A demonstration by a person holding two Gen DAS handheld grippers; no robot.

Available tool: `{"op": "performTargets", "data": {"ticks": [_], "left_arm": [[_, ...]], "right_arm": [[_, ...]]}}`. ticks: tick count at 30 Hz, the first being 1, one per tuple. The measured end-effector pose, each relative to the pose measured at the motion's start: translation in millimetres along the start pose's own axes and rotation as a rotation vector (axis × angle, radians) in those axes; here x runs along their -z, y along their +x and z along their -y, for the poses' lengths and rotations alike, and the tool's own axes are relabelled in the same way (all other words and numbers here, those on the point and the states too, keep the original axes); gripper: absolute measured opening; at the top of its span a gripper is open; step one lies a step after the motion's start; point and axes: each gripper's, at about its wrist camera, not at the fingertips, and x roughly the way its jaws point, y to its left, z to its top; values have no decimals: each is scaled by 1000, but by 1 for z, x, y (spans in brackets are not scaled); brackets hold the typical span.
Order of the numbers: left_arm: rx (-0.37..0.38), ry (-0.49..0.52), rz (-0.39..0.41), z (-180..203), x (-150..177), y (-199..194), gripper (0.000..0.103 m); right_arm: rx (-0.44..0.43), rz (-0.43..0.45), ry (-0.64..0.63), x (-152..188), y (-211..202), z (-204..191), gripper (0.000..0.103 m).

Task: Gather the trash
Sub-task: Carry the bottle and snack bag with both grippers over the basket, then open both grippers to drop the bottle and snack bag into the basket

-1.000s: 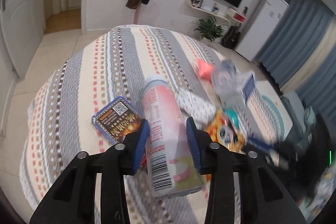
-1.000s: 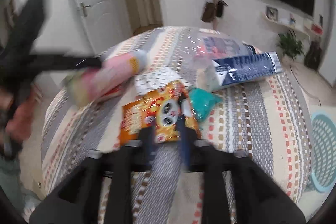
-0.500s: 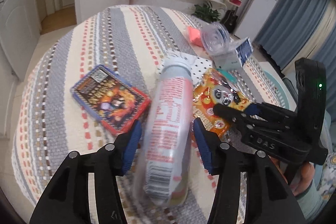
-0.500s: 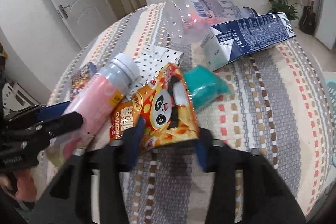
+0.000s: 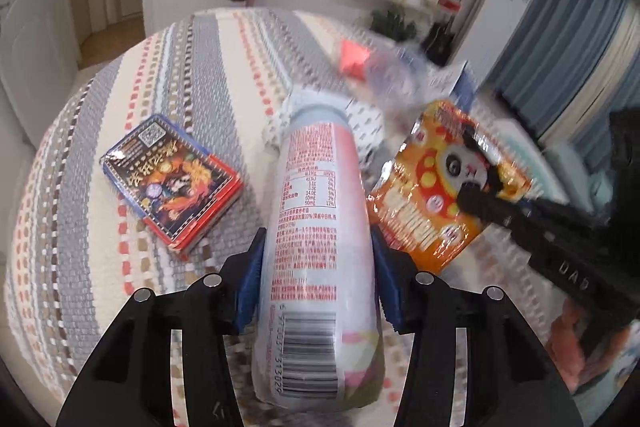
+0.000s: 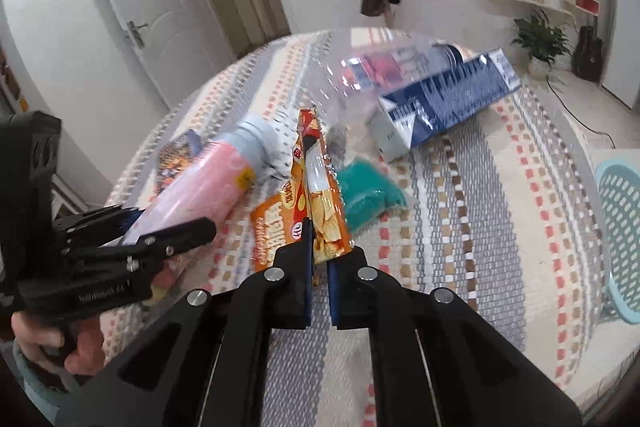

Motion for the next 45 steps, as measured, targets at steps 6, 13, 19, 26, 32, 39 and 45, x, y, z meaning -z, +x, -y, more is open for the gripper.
{"op": "performTargets", "data": {"ticks": [6,13,19,26,32,39,45], "left_arm": [[51,-36,94,8,-11,-27,47],[133,-25,205,37,-39,-51,47],[197,47,253,87,-69,-50,47],[303,126,230,169,-98,-10,47],[359,215,175,250,-115,41,47],[405,260,32,319,-115,124,47],[427,266,-123,348,-101,197,47]], "right_arm": [[-20,109,-50,-2,-47,-5,4],[38,251,-34,-18,-103,12,4],[149,366,0,-27,-146,50,4],[304,406,131,-21,-170,126,4],[462,400,244,-6,-175,197,4],[573,256,450,31,-146,290,4],[596,147,580,57,-121,346,4]]}}
